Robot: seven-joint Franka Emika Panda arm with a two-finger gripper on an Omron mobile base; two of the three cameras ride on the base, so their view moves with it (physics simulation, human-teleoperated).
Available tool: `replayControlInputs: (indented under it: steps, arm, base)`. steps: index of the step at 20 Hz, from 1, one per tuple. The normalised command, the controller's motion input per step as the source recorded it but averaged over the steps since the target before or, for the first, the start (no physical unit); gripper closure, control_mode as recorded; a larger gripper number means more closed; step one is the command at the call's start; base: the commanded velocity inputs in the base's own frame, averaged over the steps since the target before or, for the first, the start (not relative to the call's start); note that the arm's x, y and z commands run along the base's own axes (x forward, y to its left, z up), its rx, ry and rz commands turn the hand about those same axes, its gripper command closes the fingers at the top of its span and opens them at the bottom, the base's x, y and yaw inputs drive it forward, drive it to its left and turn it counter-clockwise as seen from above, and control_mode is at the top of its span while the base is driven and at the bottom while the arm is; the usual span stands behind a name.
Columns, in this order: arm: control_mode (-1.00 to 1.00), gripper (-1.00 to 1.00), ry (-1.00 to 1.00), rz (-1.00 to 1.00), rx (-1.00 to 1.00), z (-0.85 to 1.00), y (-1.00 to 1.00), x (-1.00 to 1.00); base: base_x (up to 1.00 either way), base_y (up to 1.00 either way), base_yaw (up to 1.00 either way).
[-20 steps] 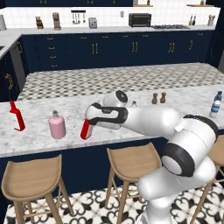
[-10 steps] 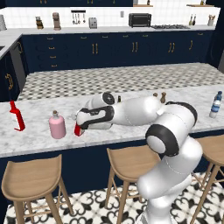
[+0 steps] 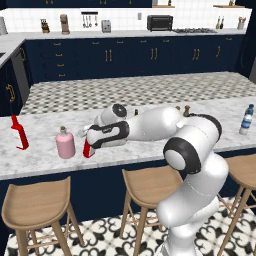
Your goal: Move the plastic bottles in the middle to the plastics group, and the glass bottles in the middle to the glass group.
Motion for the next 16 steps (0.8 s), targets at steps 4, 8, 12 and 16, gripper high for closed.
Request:
replayControlInputs:
  steps: [4,8,12,16]
  arm:
    - [-1.0,1.0,0.04,0.0,-0.01,-0.39,0.0,0.0]
    - [-1.0,1.0,-0.03,0.0,0.0,-0.05,0.0,0.0]
    - [-1.0,1.0,-0.01,0.0,-0.03,0.0,0.0,0.18]
    - [-1.0,1.0,0.0,0.0,-0.03,0.0,0.0,0.42]
  base:
    - [0.0,0.0,0.0]
    - [0.0,0.0,0.0]
    - [0.0,0.0,0.0]
    - [0.0,0.0,0.0]
